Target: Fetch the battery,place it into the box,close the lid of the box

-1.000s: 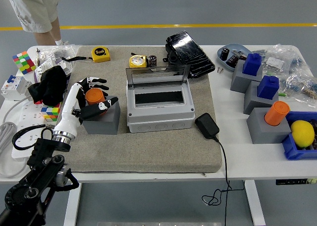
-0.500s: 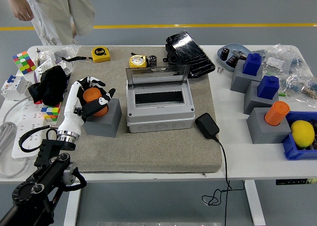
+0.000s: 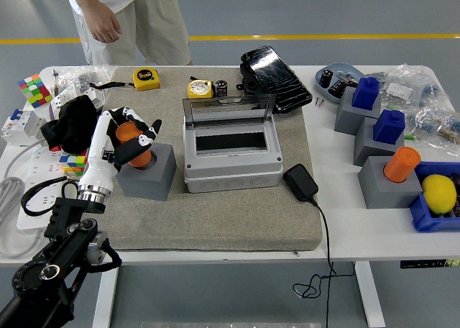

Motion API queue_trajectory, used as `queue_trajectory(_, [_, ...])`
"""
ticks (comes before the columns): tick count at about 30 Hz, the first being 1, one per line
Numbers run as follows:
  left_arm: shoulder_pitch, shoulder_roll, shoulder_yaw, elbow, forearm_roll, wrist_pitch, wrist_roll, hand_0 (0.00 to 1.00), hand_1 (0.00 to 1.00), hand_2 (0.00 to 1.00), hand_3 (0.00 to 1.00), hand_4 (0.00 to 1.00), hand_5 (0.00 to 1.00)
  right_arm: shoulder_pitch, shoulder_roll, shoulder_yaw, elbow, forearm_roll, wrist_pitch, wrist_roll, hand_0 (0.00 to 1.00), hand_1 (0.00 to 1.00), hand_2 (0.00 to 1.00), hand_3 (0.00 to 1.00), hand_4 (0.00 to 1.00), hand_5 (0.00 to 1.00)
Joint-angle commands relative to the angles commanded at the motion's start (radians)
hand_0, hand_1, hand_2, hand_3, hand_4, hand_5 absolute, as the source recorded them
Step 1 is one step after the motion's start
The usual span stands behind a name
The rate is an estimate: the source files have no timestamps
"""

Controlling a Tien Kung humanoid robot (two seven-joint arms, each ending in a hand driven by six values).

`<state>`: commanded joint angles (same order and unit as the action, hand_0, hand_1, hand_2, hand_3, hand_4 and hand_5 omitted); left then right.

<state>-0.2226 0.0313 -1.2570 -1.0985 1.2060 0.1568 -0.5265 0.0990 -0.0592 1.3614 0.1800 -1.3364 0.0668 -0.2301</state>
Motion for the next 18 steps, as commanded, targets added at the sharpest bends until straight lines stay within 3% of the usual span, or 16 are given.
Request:
queue_trajectory(3, [-0.004, 0.021, 0.005, -0.051, 0.026, -0.001, 0.020, 0.154, 0.118, 0.177, 0.214, 0.687, 0.002, -0.001, -0.001, 0.001, 0.000, -0.001, 0.000, 0.000, 0.608, 0.657, 0.681, 0.585, 0.983, 0.558])
queue_trajectory(6, [-0.020, 0.051, 0.040, -0.122, 0.092, 0.008, 0.086, 0.155, 0.122, 0.181, 0.218, 0.718, 0.002, 0.001, -0.002, 0.002, 0.000, -0.003, 0.000, 0.000, 0.608, 0.657, 0.681, 0.584, 0.982, 0.559])
queue_trajectory(10, [-0.059, 0.084, 0.114, -0.187, 0.186, -0.026, 0.207, 0.155, 0.122, 0.181, 0.218, 0.718, 0.002, 0.002, -0.002, 0.002, 0.000, -0.003, -0.001, -0.001, 0.608, 0.657, 0.681, 0.584, 0.982, 0.559])
queue_trajectory(11, [-0.074, 0.092, 0.138, -0.199, 0.211, -0.027, 0.236, 0.157, 0.127, 0.189, 0.230, 0.768, 0.002, 0.002, -0.002, 0.002, 0.000, -0.004, -0.001, -0.001, 0.608, 0.656, 0.680, 0.584, 0.982, 0.559])
queue_trajectory(16, [-0.153, 0.112, 0.267, -0.220, 0.326, 0.006, 0.381, 0.157, 0.127, 0.189, 0.230, 0.768, 0.002, 0.002, -0.001, 0.000, 0.000, 0.000, -0.002, -0.002, 0.608, 0.656, 0.680, 0.584, 0.982, 0.559])
queue_trajectory(17, [-0.173, 0.113, 0.294, -0.220, 0.355, 0.011, 0.411, 0.168, 0.138, 0.206, 0.253, 0.831, 0.002, 0.002, -0.001, 0.001, 0.000, 0.001, -0.002, -0.002, 0.608, 0.657, 0.680, 0.584, 0.982, 0.558])
queue_trajectory(18, [-0.190, 0.112, 0.317, -0.218, 0.385, 0.014, 0.437, 0.168, 0.138, 0.206, 0.253, 0.831, 0.002, 0.002, -0.001, 0.000, 0.000, 0.002, -0.002, -0.002, 0.608, 0.657, 0.680, 0.584, 0.982, 0.558])
